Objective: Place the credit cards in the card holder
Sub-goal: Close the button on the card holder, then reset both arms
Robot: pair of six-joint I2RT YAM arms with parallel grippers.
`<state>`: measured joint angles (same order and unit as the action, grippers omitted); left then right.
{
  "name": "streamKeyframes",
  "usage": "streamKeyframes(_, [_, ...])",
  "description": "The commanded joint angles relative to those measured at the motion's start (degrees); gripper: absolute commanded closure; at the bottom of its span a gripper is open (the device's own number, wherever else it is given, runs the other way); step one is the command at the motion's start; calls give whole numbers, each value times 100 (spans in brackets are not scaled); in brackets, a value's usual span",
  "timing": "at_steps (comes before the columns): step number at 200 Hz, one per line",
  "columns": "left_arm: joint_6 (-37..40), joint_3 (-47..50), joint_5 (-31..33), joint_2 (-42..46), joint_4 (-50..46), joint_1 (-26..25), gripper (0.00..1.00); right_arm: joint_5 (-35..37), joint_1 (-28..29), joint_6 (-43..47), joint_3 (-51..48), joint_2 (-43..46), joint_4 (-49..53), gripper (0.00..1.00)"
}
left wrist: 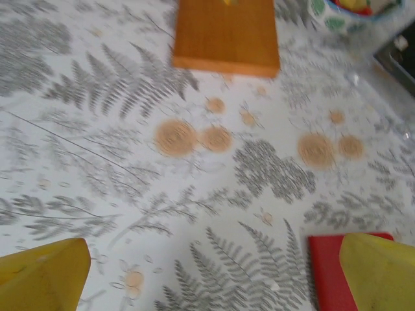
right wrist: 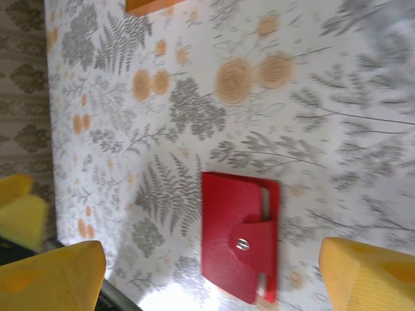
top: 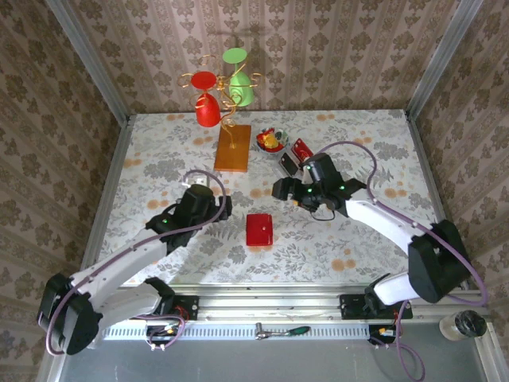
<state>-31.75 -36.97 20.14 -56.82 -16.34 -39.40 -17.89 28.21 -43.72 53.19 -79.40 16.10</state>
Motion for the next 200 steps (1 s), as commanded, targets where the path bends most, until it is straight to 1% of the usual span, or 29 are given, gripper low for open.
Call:
streamKeyframes(1, [177, 294, 509, 414, -169, 258, 0, 1051, -8, 640, -283, 619, 742, 12])
streamKeyframes(8, [281, 384, 648, 562, -65, 289, 0, 1295, -17, 721, -401, 775, 804, 9])
streamKeyframes(15, [414, 494, 796, 696, 65, 301, 0, 1597, -40, 785, -536, 1016, 836, 1])
streamKeyframes(18, [479, 542, 858, 763, 132, 315, 0, 1705, -54, 809, -597, 1112, 841, 0])
streamKeyframes(45, [1276, 870, 1395, 1225, 888, 384, 0, 2595, -267, 905, -1095, 1942, 657, 0])
streamKeyframes(72, [2912, 790, 1919, 1323, 1776, 599, 0, 3901, -346, 1182, -1654, 2803, -60, 0])
streamKeyframes(88, [3706, 663, 1869, 1263, 2267, 901, 0, 4595, -384, 1605, -1880, 3197, -614, 0])
streamKeyframes(100, [3991, 554, 1641, 1197, 2464, 1236, 0, 4957, -457, 1995, -1973, 3313, -964, 0])
streamKeyframes(103, [4018, 527, 1563, 1176, 2482, 1279, 0, 5062, -489, 2074, -1963, 3311, -1014, 0])
streamKeyframes(106, [4021, 499, 1492, 1151, 2486, 1470, 0, 5164, -517, 2126, -1943, 3297, -1049, 0])
streamKeyframes(113, [3970, 446, 1309, 1095, 2491, 1732, 0, 5364, -619, 2203, -1875, 3241, -1051, 0])
streamKeyframes(121, [3879, 429, 1059, 1015, 2503, 1983, 0, 5469, -781, 2268, -1761, 3125, -1043, 0])
streamKeyframes(141, [3626, 631, 569, 697, 2922, 2460, 0, 5758, -1259, 2191, -1655, 2778, -1121, 0])
streamKeyframes(152, [3605, 828, 436, 445, 3252, 2582, 0, 5814, -1518, 2051, -1678, 2578, -1232, 0])
streamKeyframes(173, [3727, 1270, 439, -151, 4099, 2673, 0, 5832, -1993, 1884, -1781, 2097, -1463, 0])
streamKeyframes(187, [3691, 1569, 435, -551, 4733, 2785, 0, 5883, -2162, 2018, -1958, 1727, -1788, 0])
streamKeyframes(200, [3572, 1764, 418, -985, 5254, 2887, 0, 5956, -2197, 2186, -2153, 1396, -2267, 0])
